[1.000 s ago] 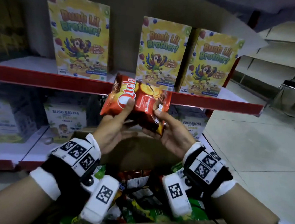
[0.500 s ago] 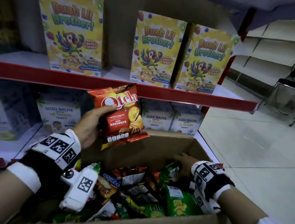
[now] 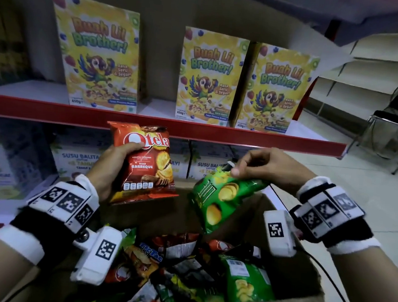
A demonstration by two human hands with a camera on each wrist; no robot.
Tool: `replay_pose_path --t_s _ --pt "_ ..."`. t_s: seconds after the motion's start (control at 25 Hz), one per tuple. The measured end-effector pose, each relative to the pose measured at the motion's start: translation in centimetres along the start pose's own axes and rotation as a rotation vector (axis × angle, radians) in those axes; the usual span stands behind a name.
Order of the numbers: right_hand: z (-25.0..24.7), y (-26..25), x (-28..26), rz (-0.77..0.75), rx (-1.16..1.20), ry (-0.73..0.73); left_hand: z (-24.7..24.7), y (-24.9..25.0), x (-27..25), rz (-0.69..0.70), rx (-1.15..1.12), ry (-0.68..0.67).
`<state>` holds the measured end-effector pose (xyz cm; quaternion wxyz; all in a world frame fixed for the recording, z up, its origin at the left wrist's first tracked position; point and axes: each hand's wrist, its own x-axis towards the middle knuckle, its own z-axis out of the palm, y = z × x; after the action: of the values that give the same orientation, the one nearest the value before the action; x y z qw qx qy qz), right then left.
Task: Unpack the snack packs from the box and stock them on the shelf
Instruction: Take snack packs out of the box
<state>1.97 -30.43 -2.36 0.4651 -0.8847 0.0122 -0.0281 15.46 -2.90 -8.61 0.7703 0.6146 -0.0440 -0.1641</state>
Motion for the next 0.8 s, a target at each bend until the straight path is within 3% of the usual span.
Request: replay_pose_path --t_s 0.12,0.24,0.36,0.48,0.56,0.68,0.8 --pt "0.3 -2.0 -0.5 -0.178 0.169 -0.126 0.3 0.1 -0.3 0.001 0.034 -0.04" --pt "0.7 -3.6 -0.7 -0.221 0.316 -0.191 1.3 0.4 -1.6 -0.032 0.027 -0.174" --pt "2.0 -4.4 -0.3 -0.209 0.173 -0.104 2.3 1.0 -3.2 -0.06 -0.03 -0.354" --pt "2.7 -4.6 0.0 -0.139 0.173 -0.002 3.0 0.9 -3.4 -0.02 -0.075 -0.317" --pt "2.8 -4.6 0.3 -0.066 0.428 0.128 3.0 0.7 -3.0 0.01 -0.135 -0.226" --pt "4.9 -4.2 1.3 0.038 0.93 0.229 3.3 0.4 -3.4 0.11 -0.232 -0.299" --pt "8.8 -3.7 1.7 0.125 0.999 0.184 4.0 0.0 -3.7 0.212 -0.361 -0.364"
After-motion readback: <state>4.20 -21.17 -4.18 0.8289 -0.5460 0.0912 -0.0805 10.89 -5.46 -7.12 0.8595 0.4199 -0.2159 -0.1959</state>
